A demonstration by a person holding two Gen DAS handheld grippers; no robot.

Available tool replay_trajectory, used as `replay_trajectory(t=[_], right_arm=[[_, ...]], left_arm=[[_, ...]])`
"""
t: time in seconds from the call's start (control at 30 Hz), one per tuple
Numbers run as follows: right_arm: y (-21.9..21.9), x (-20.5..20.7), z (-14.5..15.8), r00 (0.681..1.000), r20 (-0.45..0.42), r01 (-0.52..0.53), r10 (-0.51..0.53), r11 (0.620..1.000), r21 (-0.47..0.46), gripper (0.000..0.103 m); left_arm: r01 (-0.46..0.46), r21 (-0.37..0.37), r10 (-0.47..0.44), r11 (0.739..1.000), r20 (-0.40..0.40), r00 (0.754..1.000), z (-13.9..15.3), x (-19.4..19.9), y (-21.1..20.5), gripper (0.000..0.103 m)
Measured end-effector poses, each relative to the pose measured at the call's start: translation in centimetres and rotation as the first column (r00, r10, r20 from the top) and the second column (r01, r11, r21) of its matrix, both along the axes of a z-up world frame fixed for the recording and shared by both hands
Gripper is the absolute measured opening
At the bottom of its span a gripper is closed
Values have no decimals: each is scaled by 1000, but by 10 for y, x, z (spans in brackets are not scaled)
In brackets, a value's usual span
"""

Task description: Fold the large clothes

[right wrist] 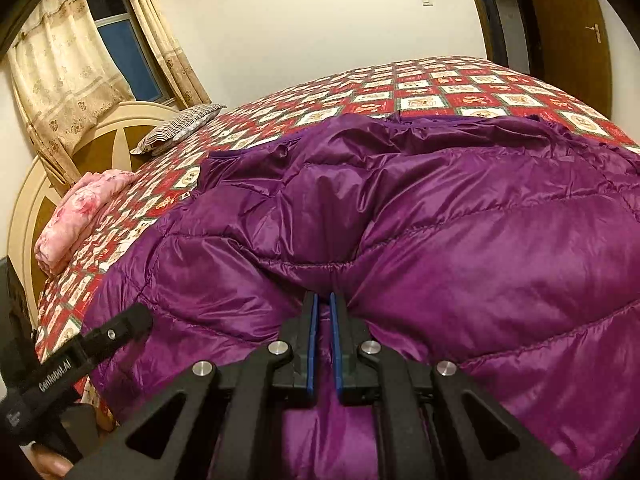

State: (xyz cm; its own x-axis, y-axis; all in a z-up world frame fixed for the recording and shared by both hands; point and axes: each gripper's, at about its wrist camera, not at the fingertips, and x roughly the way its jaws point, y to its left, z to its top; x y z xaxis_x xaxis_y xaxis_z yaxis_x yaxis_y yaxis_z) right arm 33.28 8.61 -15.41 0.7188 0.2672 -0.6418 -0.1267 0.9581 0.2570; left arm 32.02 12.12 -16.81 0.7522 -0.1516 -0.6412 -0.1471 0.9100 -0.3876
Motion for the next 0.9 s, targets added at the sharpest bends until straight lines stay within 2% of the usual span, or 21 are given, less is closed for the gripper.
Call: replay_trajectory(t=[0.1,0.13,0.17,0.2,0.27,0.3,0.37,0.47,0.53,0.67,0.77,0.83,0.9], right_arm=[[1,-1,0,1000,2,1,-1,1000,-3,4],[0,0,0,1000,2,0,0,1000,-1,4],[0,0,0,1000,0,0,0,1000,3,4],[-1,0,0,1000,-2,0,0,1000,9,4],[-3,0,2,1000,-9,2,-2,1000,18,4],[-4,-2,4,1000,-13,6,-6,1000,23,4],[-8,-7,10,1000,-3,18,-18,999,32,4],[-9,-6,9,1000,-11,19,-19,1000,4,4],[-9,-3,3,999,-29,19,-18,1000,8,4],[-17,0,-2,999,-50,21,-18,997,71,4],[-30,3,-8,997,-75,18,-4,982,189,5],[-43,5,-14,995,-96,17,12,956,293,4],[-51,8,-16,993,-116,10,32,937,349,4]], left_arm=[[30,-69,-27,997,45,999,5,2,-4,102],[45,-93,-39,995,63,997,5,5,-6,96],[61,-112,-53,992,68,996,5,7,-8,81],[65,-122,-57,990,66,996,4,8,-10,74],[65,-115,-58,991,67,996,6,8,-14,58],[79,-108,-71,991,76,995,8,6,-15,54],[95,-86,-87,992,97,992,13,3,-16,34],[118,-96,-105,988,125,987,20,1,-13,22],[144,-94,-128,985,157,979,30,-2,-17,18],[216,-27,-205,976,223,953,57,-5,-37,15],[277,28,-274,961,275,922,82,-13,-58,14],[314,68,-320,947,293,901,93,-18,-74,14],[350,124,-371,929,300,879,102,-23,-93,14]])
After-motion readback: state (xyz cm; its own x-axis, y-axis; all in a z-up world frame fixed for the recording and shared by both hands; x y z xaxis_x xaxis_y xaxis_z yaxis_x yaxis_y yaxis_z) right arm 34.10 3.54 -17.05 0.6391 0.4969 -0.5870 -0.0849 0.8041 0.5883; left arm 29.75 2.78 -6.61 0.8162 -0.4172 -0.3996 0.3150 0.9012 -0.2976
